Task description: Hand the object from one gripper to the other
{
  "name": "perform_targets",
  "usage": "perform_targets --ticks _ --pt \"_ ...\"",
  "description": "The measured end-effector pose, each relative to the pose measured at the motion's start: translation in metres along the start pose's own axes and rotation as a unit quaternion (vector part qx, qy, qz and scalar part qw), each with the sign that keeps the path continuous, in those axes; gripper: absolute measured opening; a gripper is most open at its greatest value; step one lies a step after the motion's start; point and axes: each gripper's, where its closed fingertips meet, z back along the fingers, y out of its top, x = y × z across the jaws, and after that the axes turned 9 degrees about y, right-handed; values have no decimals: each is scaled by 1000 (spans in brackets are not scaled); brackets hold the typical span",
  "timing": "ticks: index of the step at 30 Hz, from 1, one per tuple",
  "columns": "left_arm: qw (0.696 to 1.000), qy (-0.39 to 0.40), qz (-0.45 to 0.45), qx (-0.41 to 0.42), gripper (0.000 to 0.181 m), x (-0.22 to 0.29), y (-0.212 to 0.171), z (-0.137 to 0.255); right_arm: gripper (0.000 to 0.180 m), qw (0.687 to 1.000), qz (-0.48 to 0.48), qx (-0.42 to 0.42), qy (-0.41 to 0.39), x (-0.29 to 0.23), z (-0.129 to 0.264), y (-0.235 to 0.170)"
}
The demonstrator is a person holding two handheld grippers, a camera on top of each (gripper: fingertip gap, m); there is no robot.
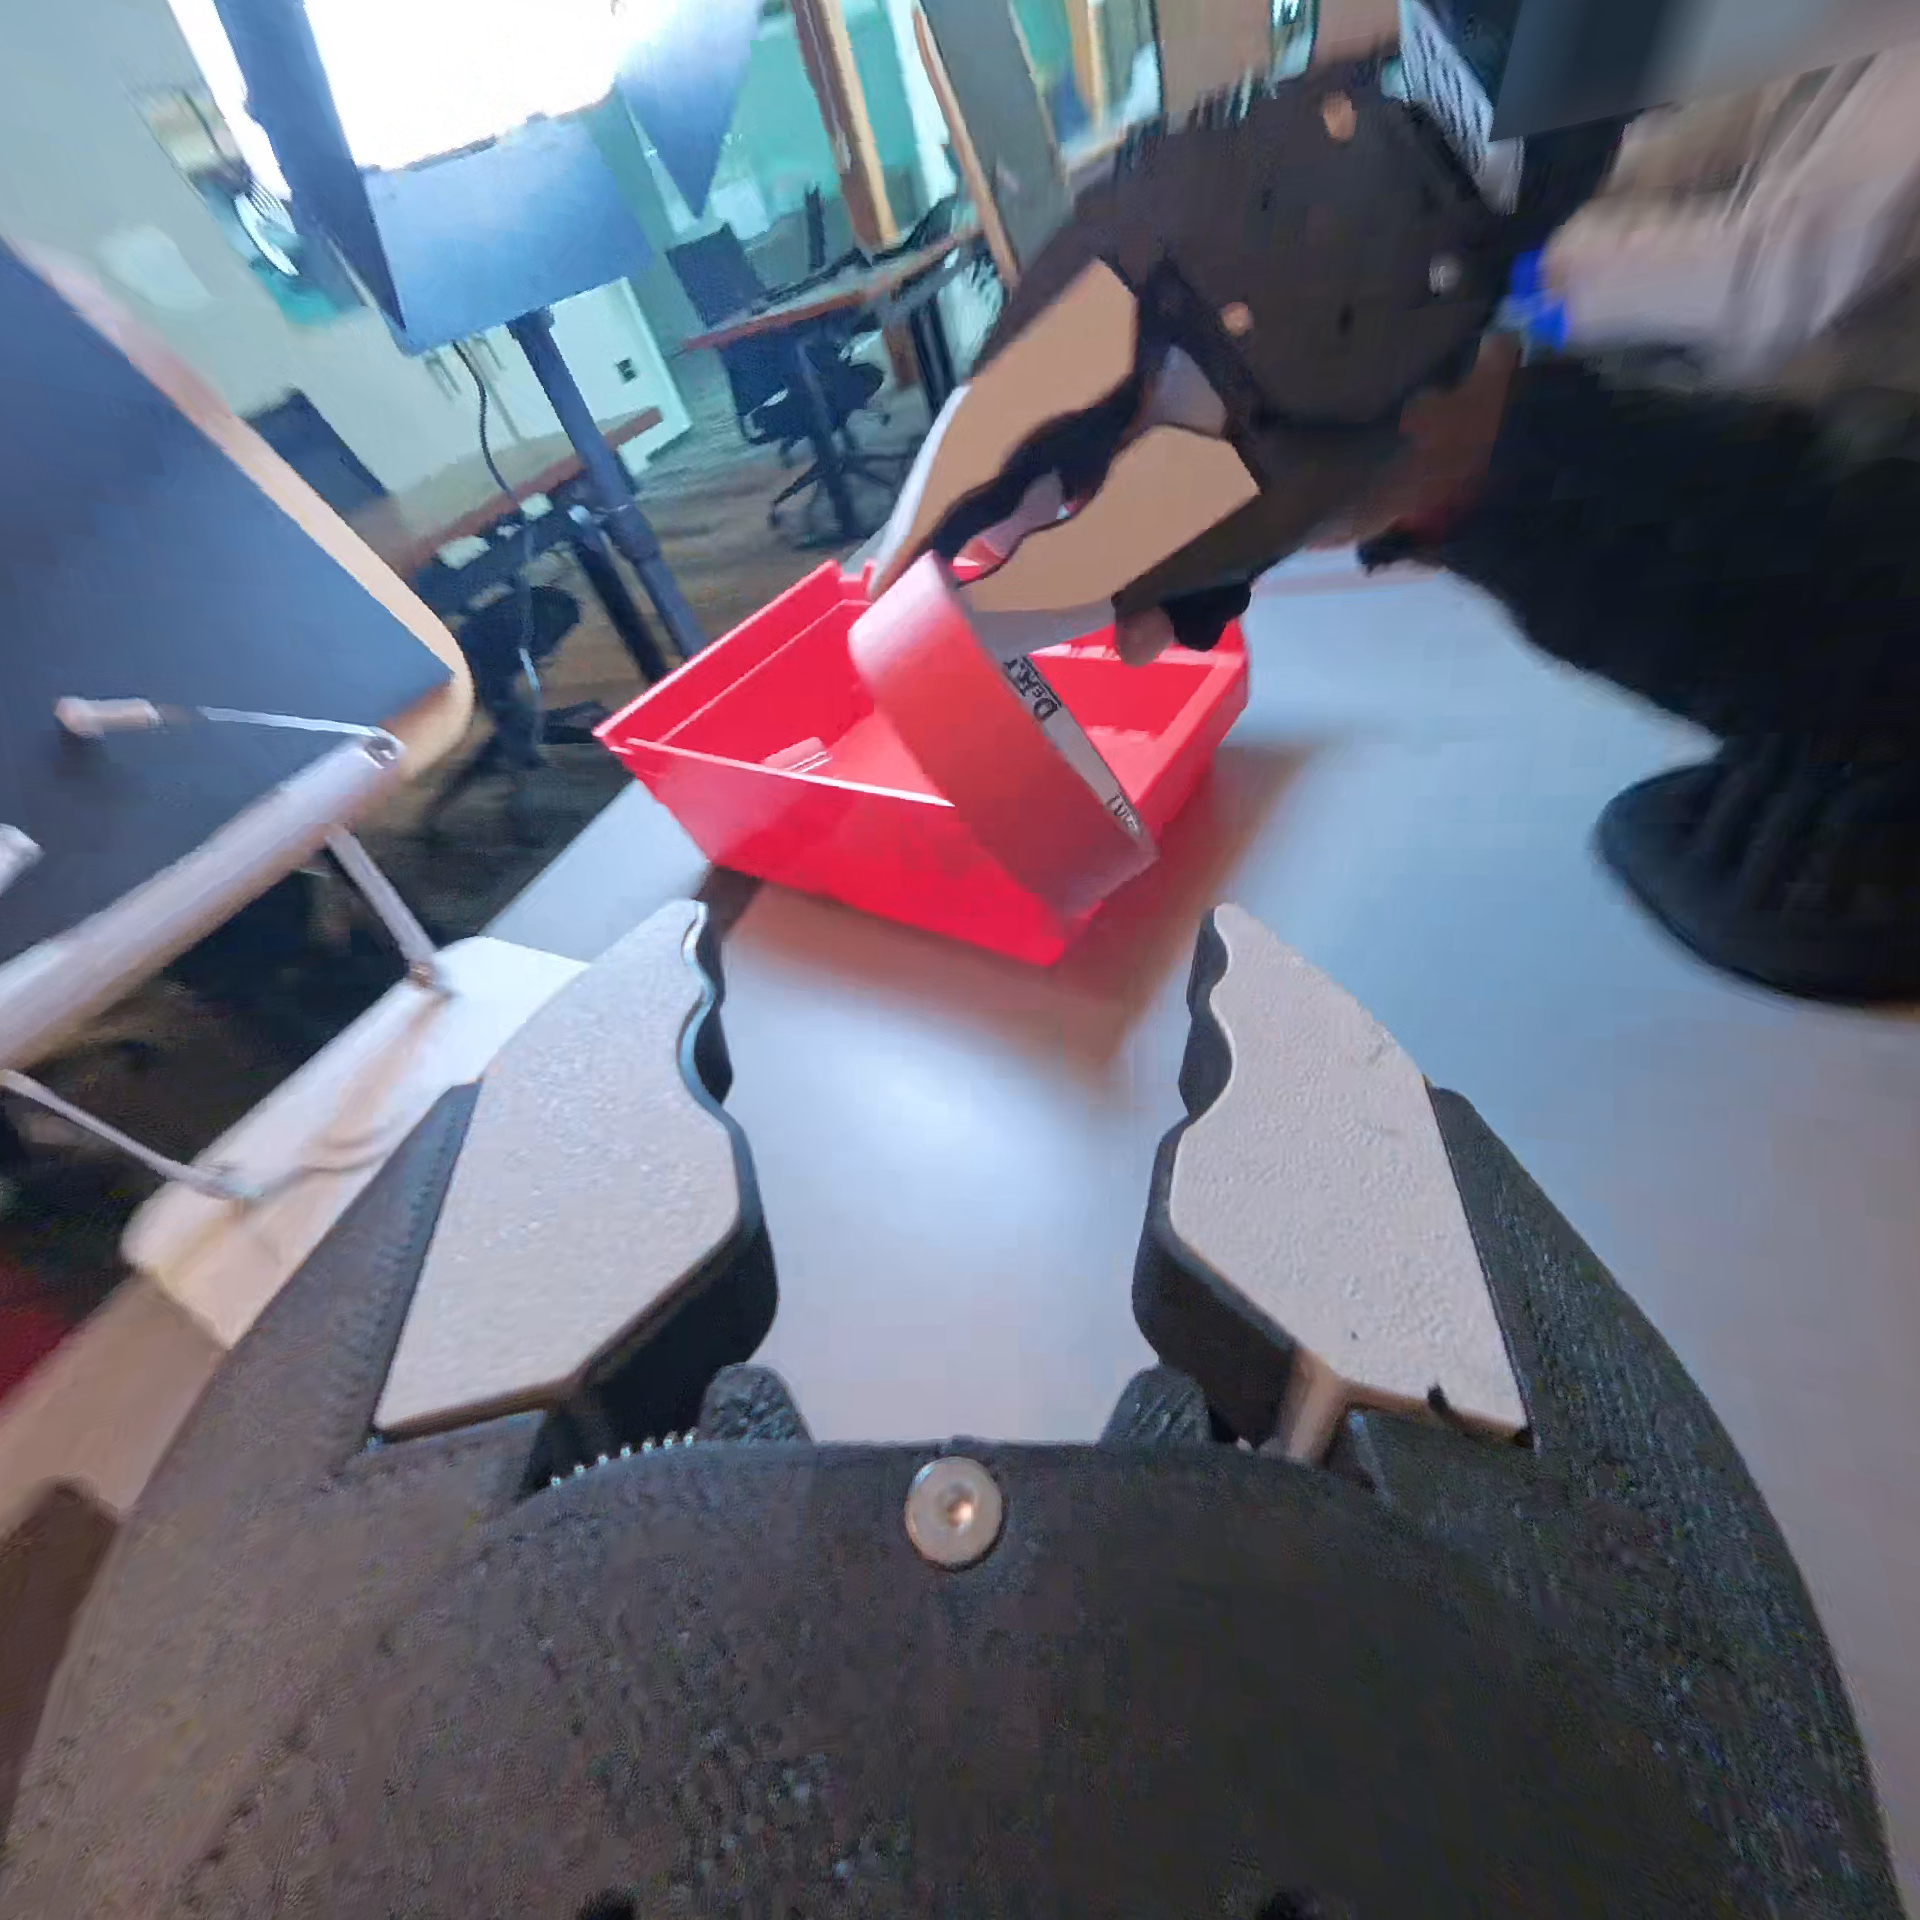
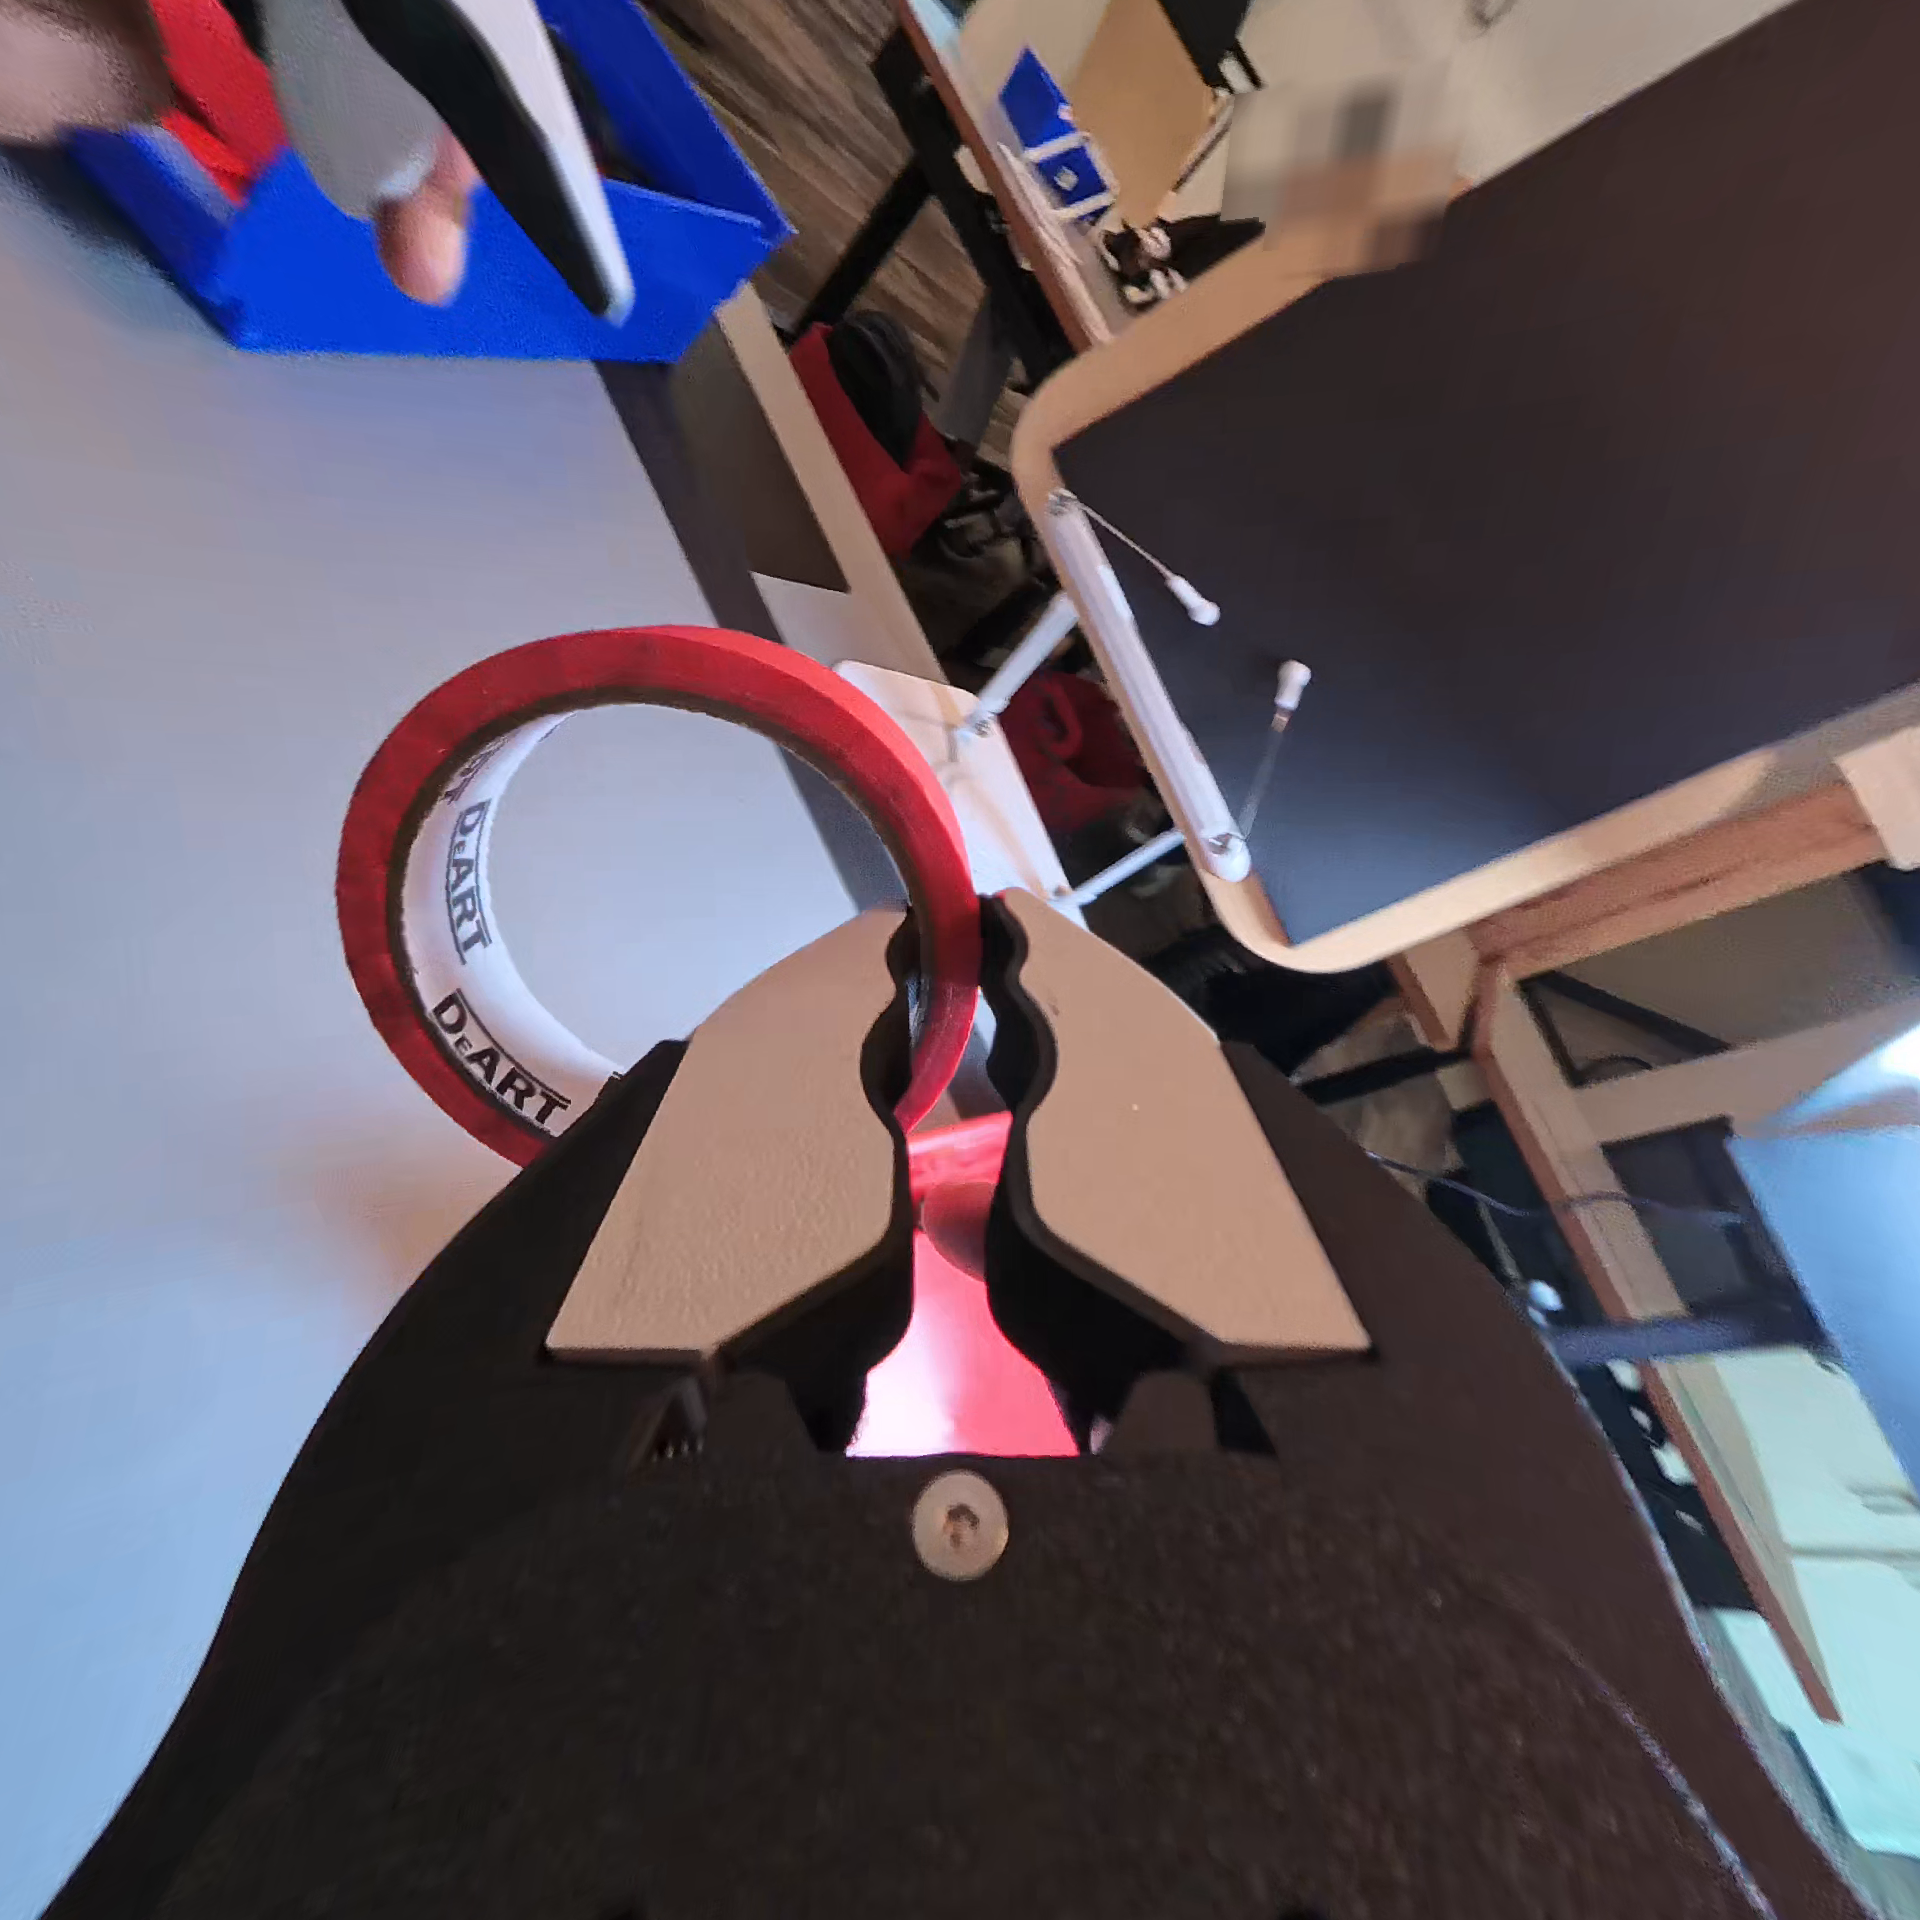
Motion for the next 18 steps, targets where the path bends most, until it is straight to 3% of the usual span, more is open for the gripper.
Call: perform_targets --ticks 3,5,8,11,18 --pt "997 -3 73 4 83 -21 -3 7 10 999 26 -16 -36 16 13 -9" --pt "994 1 107 7 71 -25 -1 7 10 998 42 -15 -47 15 13 -6" --pt "988 -13 154 -3 50 -13 0 0 10 993 102 -5 -66 2 -1 12" --pt "980 -29 197 -25 43 -3 -3 -4 10 981 172 13 -91 -17 -16 32" --pt "989 -9 118 -88 36 -1 -24 -7 10 961 250 30 -114 -44 -35 47"
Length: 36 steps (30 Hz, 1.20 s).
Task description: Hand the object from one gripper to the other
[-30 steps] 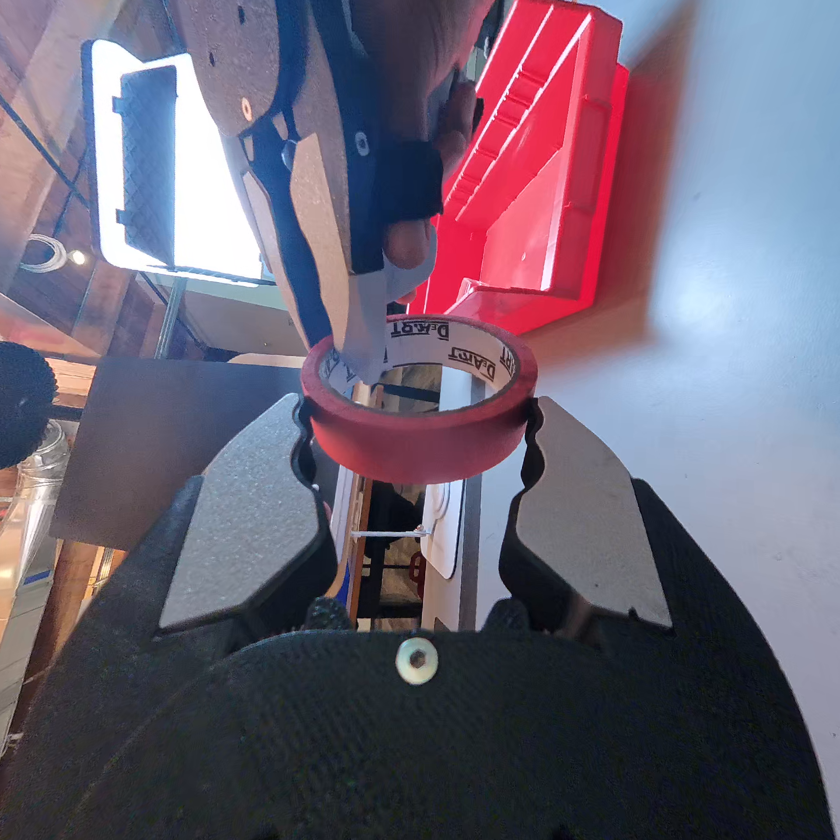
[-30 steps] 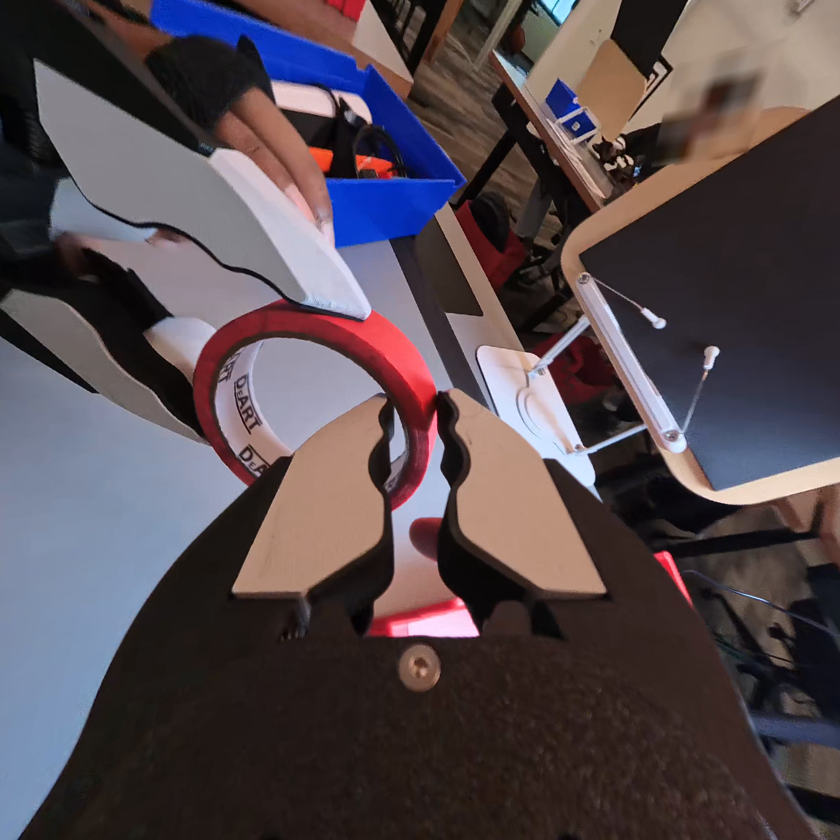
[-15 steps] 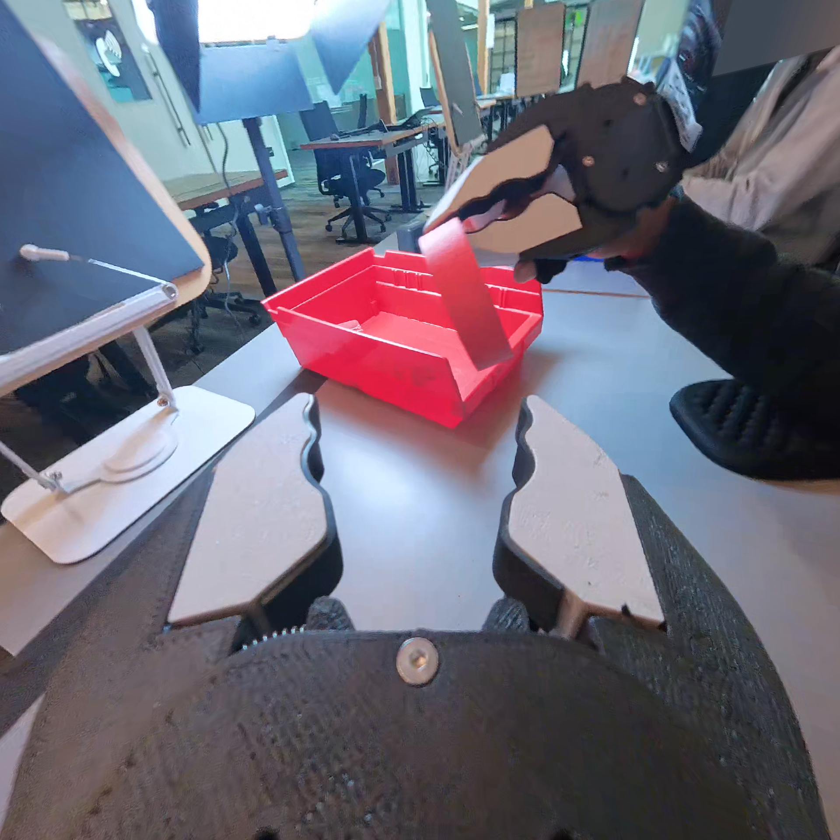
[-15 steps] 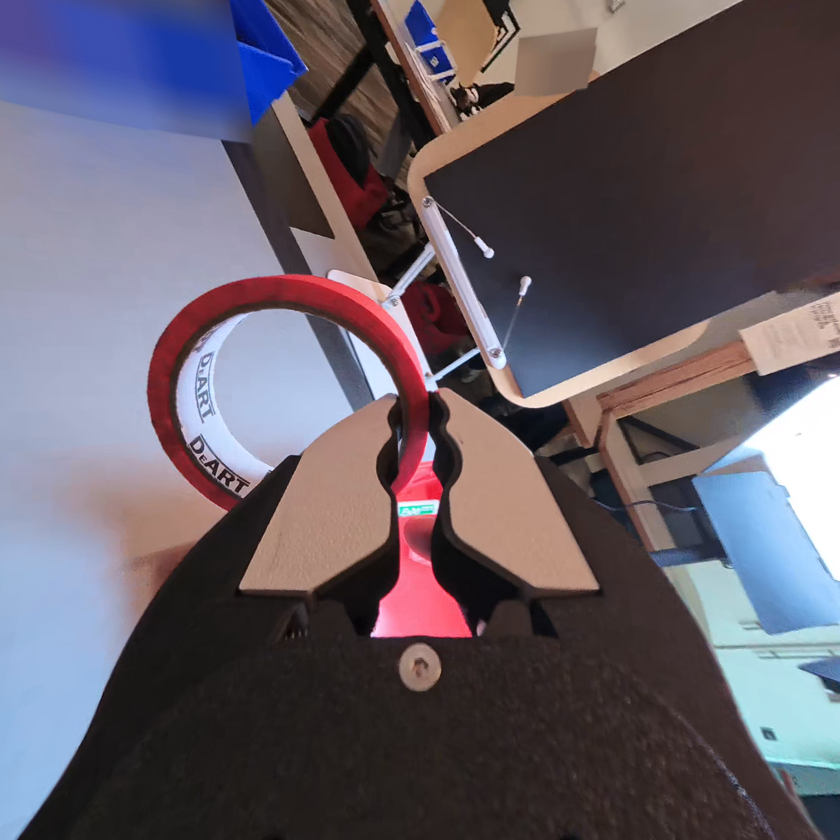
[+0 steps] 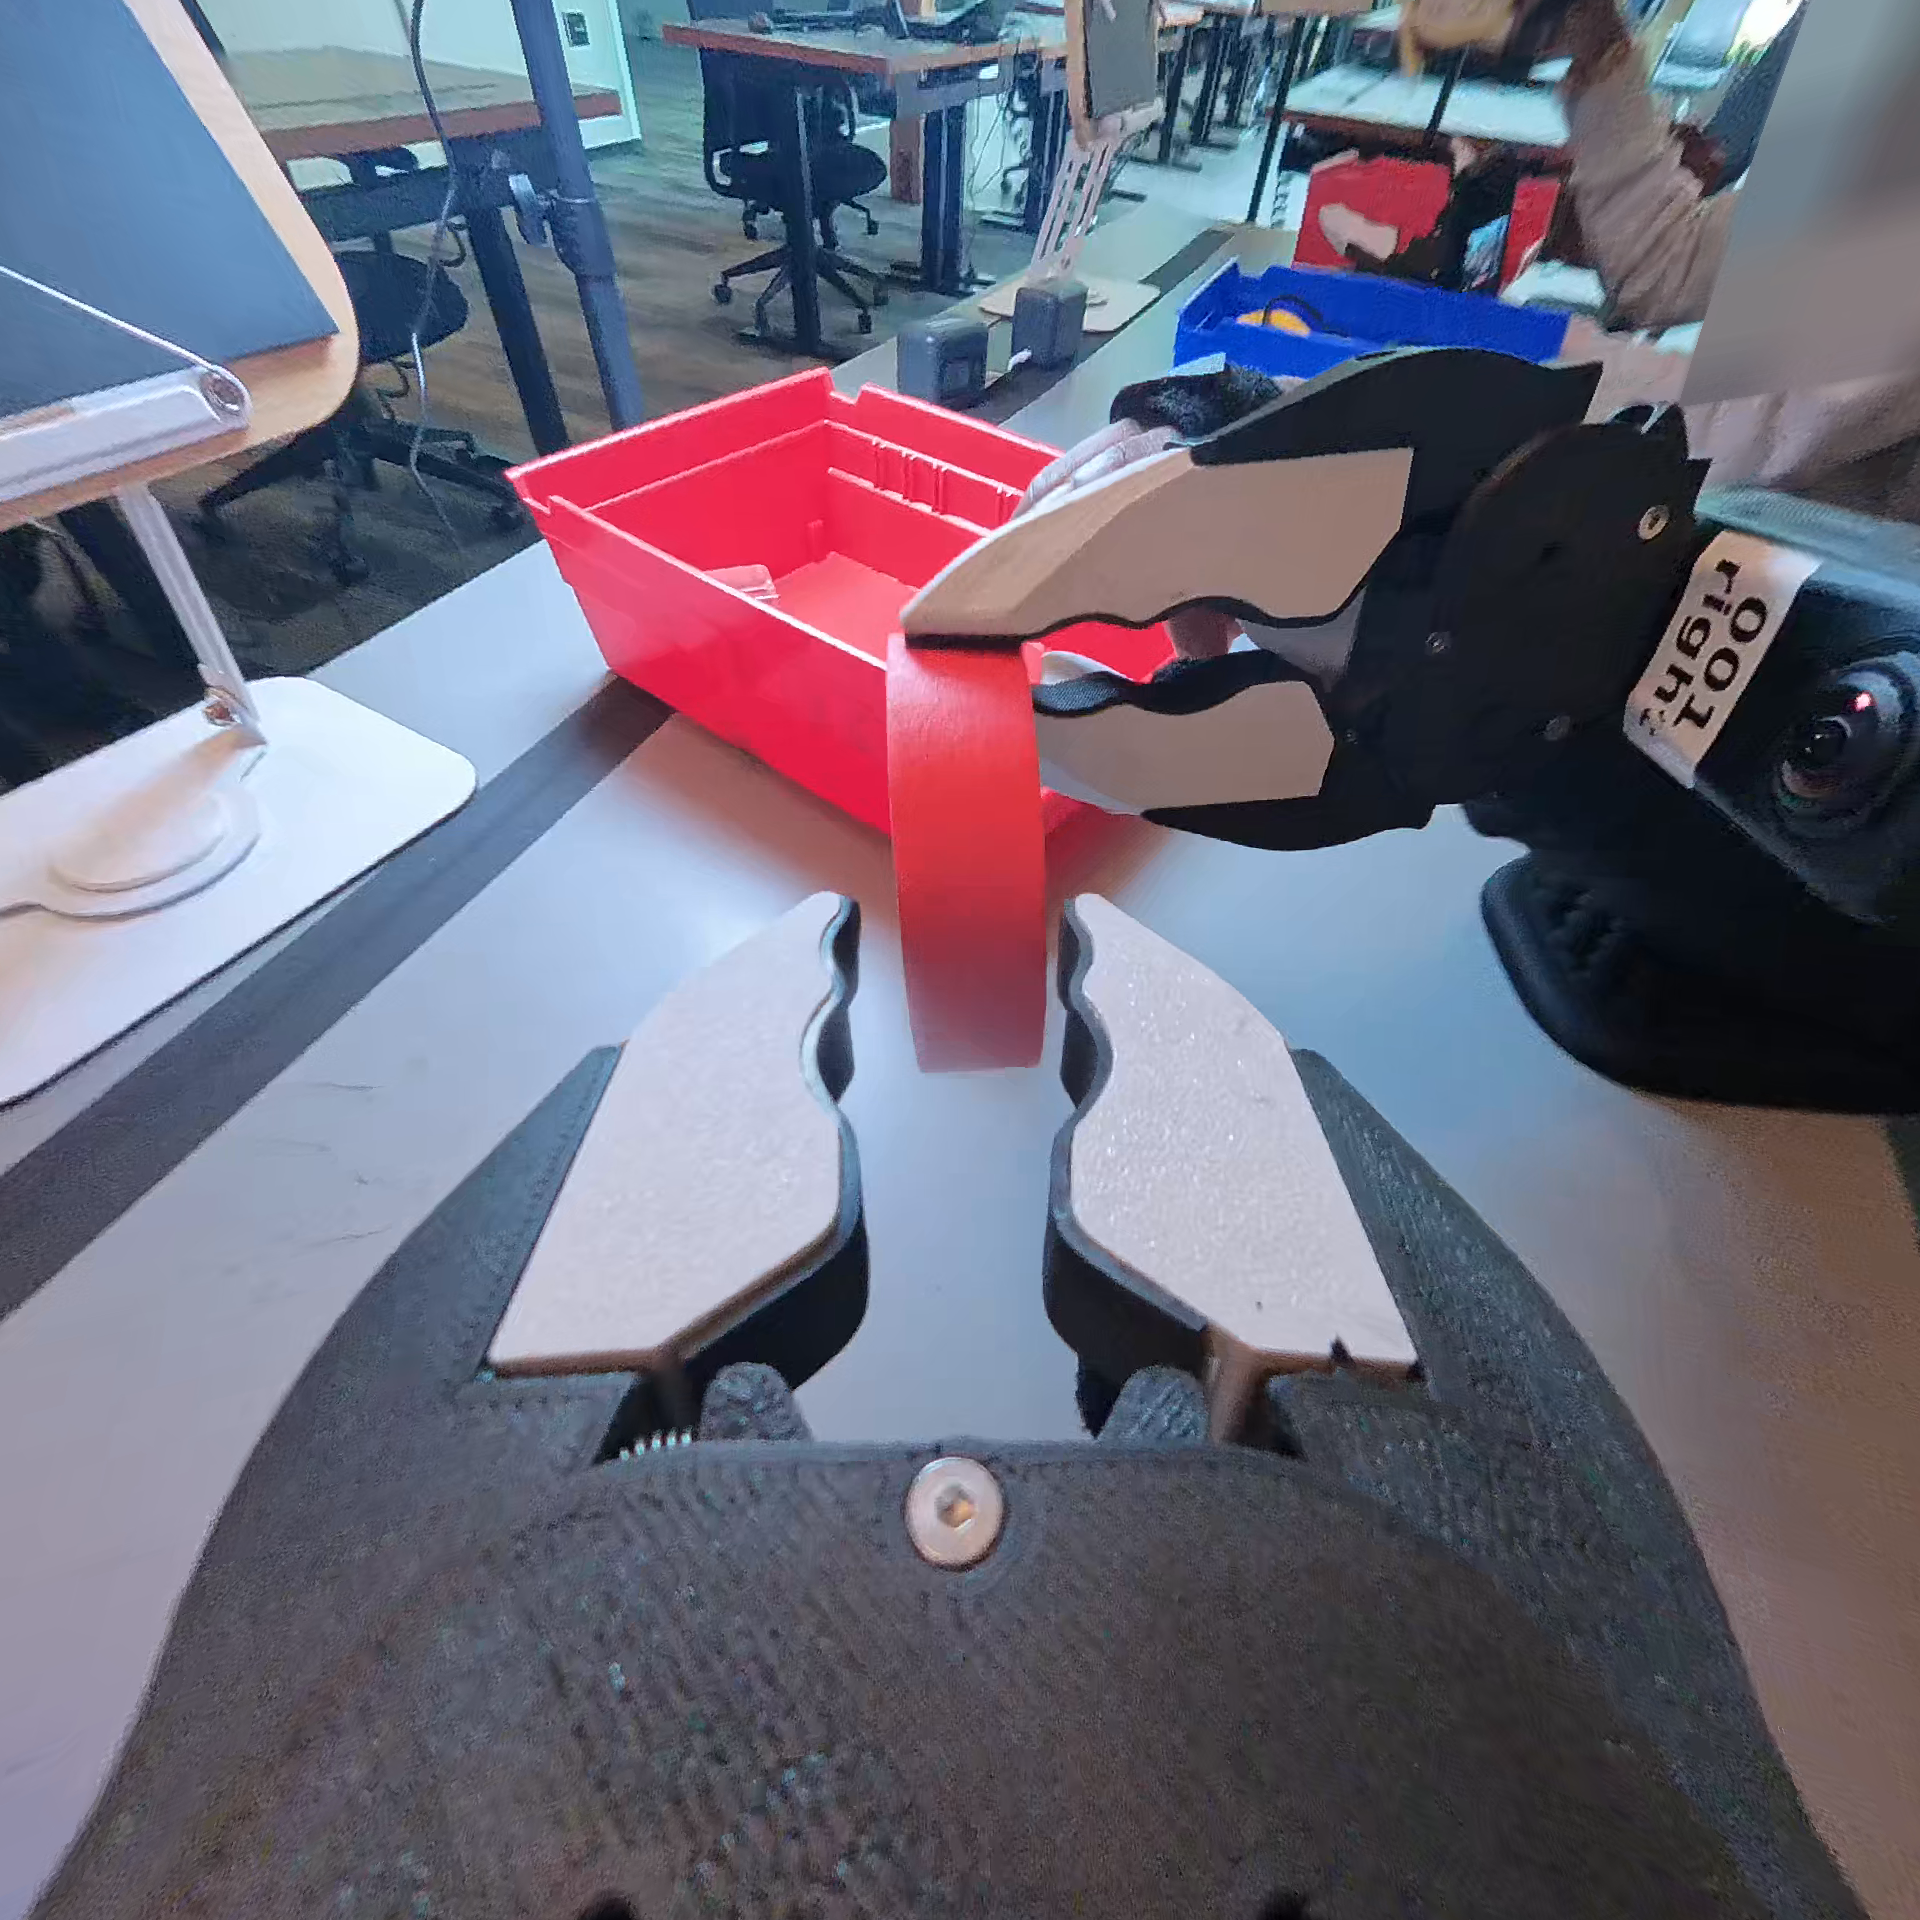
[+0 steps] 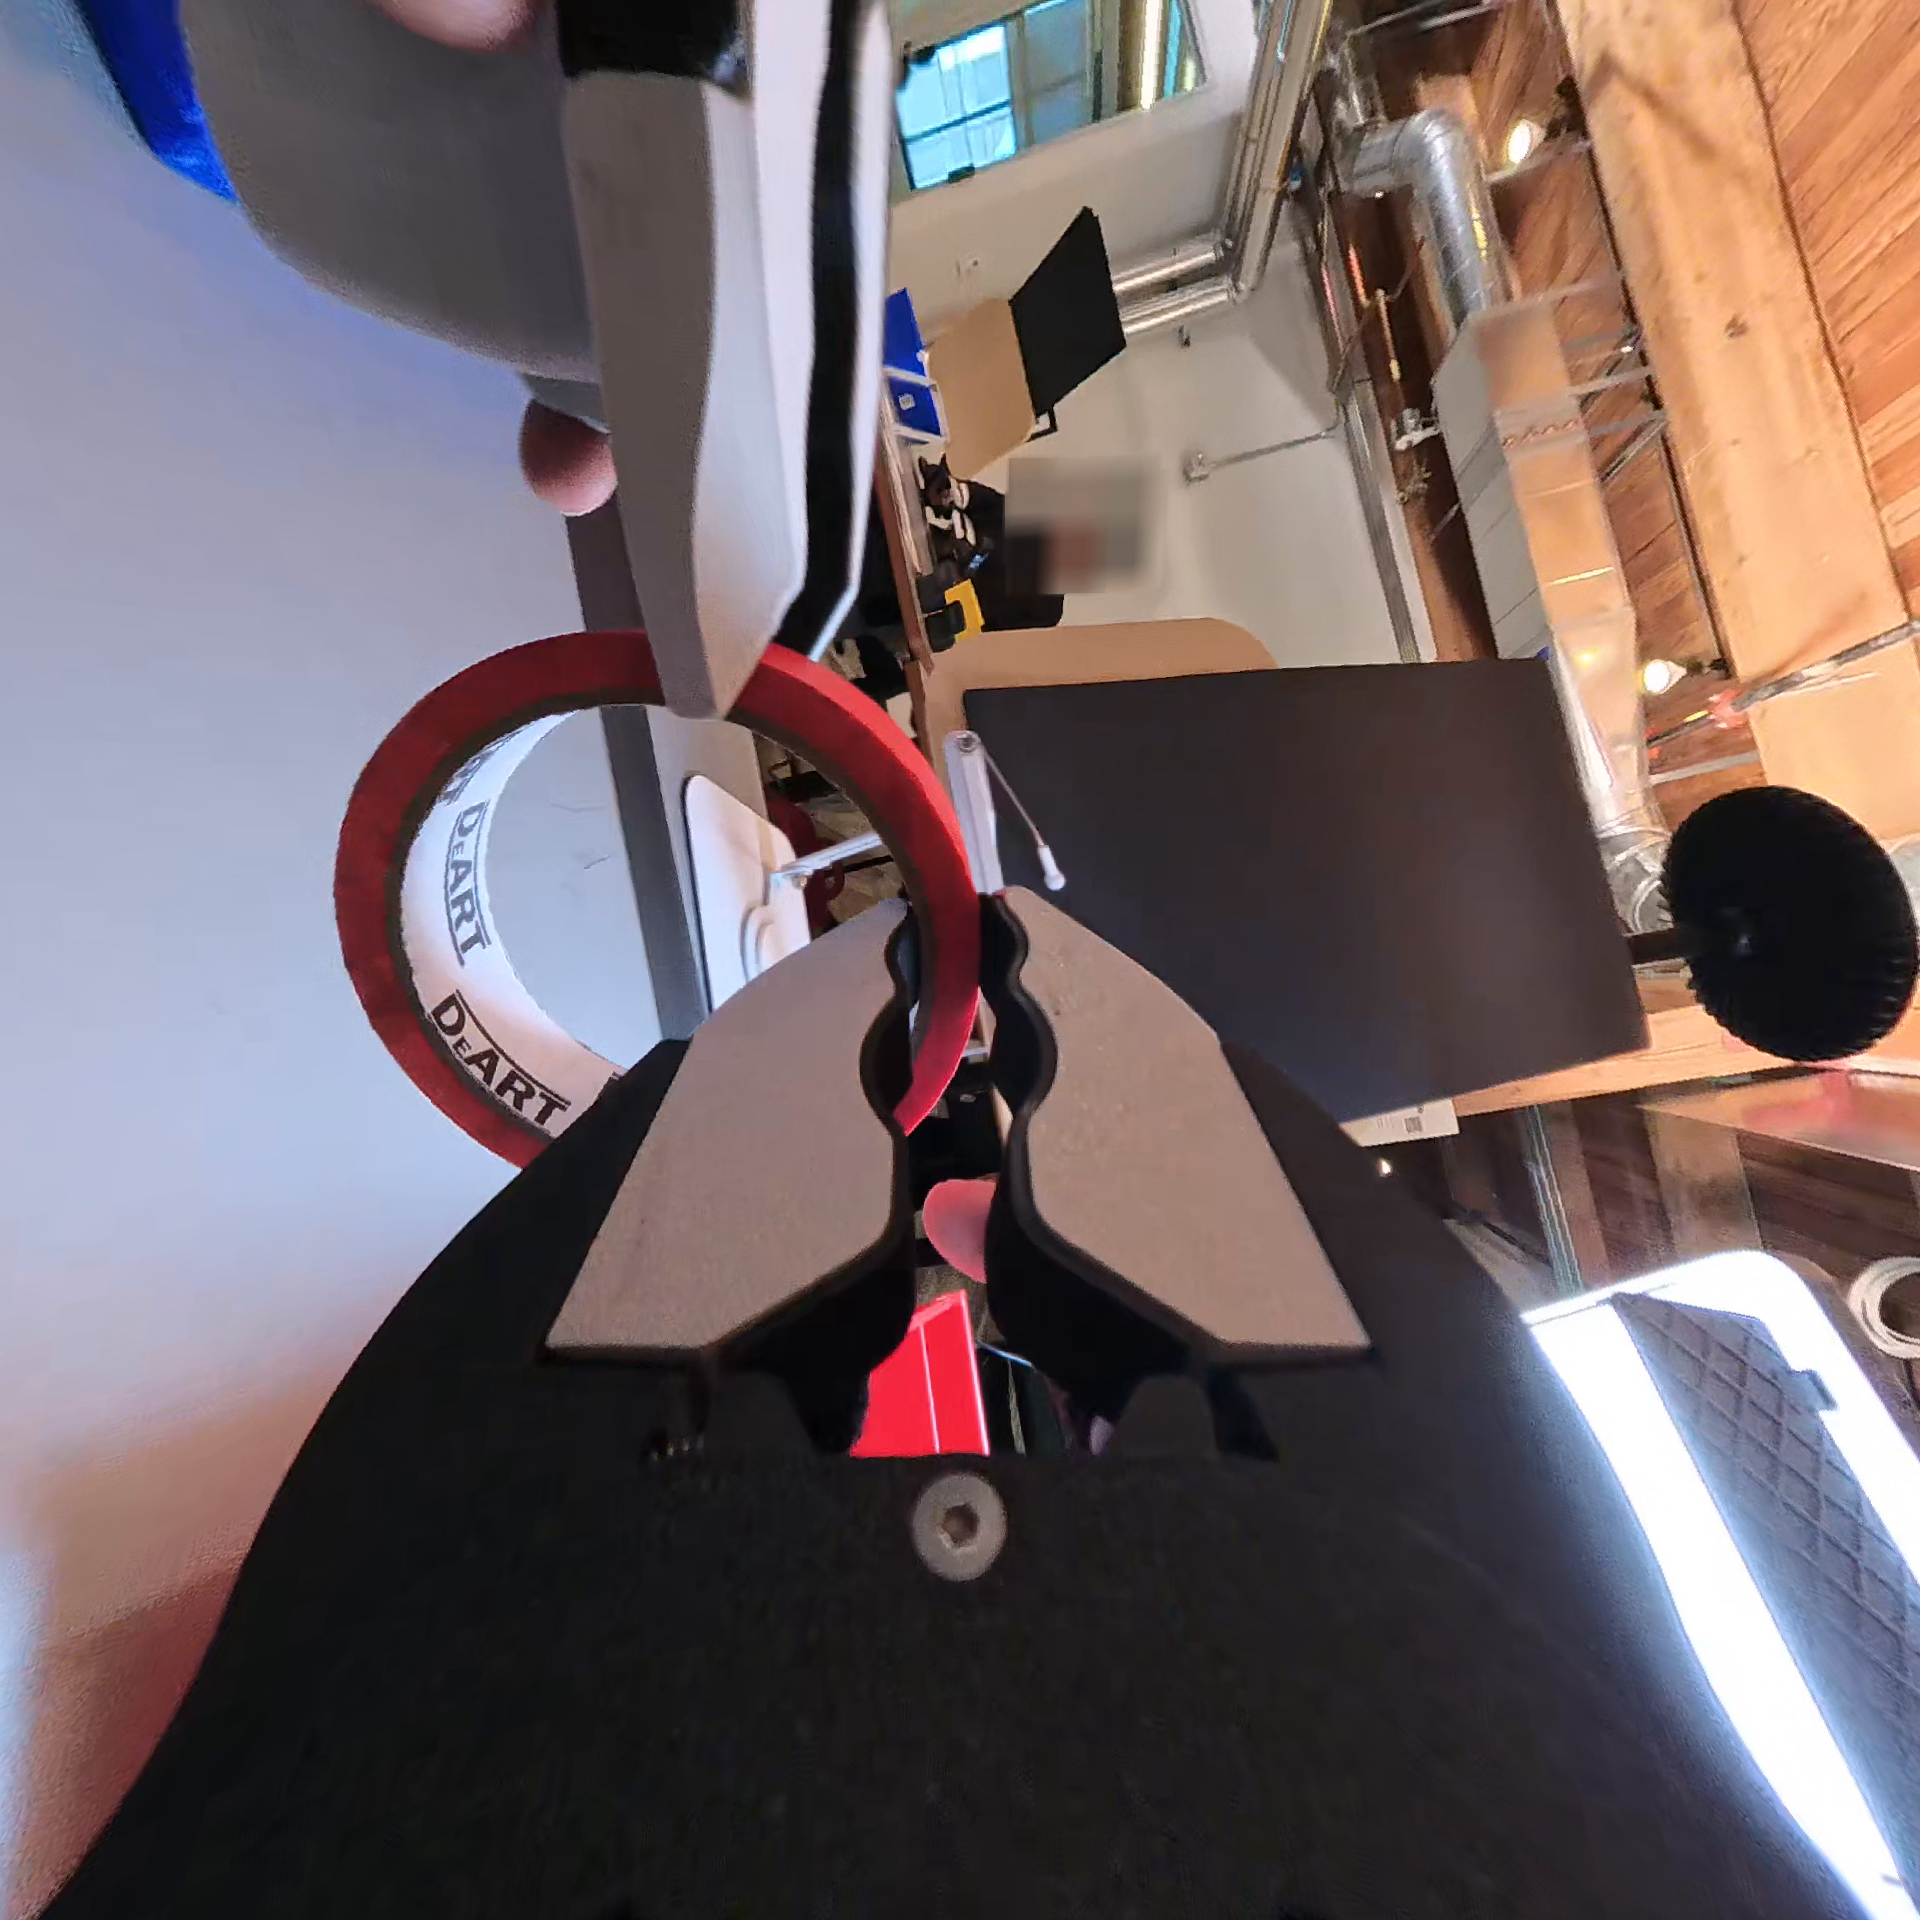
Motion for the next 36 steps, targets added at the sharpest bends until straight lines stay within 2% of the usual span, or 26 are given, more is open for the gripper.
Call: perform_targets --ticks 2,7,10,13,14,17,19,23,29,31,34,36 --pt "999 10 -33 -7 27 1 -3 -1 10 1000 7 0 -3 -2 -1 1" --pt "992 46 -114 -6 27 -5 -3 2 15 999 -24 16 18 -5 -2 1" --pt "966 102 -236 -4 26 -19 -4 7 33 977 -160 20 140 -17 2 -9" --pt "937 82 -338 -2 26 -15 -12 14 56 931 -254 54 255 -28 22 -10" --pt "934 50 -354 6 26 -6 -14 17 57 918 -272 73 280 -31 29 -9" --pt "937 -30 -346 37 26 17 -12 28 60 891 -294 105 329 -35 43 -4" --pt "937 -50 -342 53 26 24 -7 34 59 869 -305 133 365 -41 52 7" --pt "939 -64 -330 68 26 27 -1 42 53 860 -298 168 378 -41 57 26" --pt "938 -86 -326 79 26 36 1 45 42 873 -280 166 364 -47 48 29" --pt "938 -92 -324 83 26 38 2 46 29 873 -273 174 365 -49 48 33" --pt "945 -80 -306 83 26 29 3 46 28 876 -281 179 349 -39 47 34" --pt "952 -63 -292 74 28 22 3 43 28 889 -271 148 338 -37 44 26"
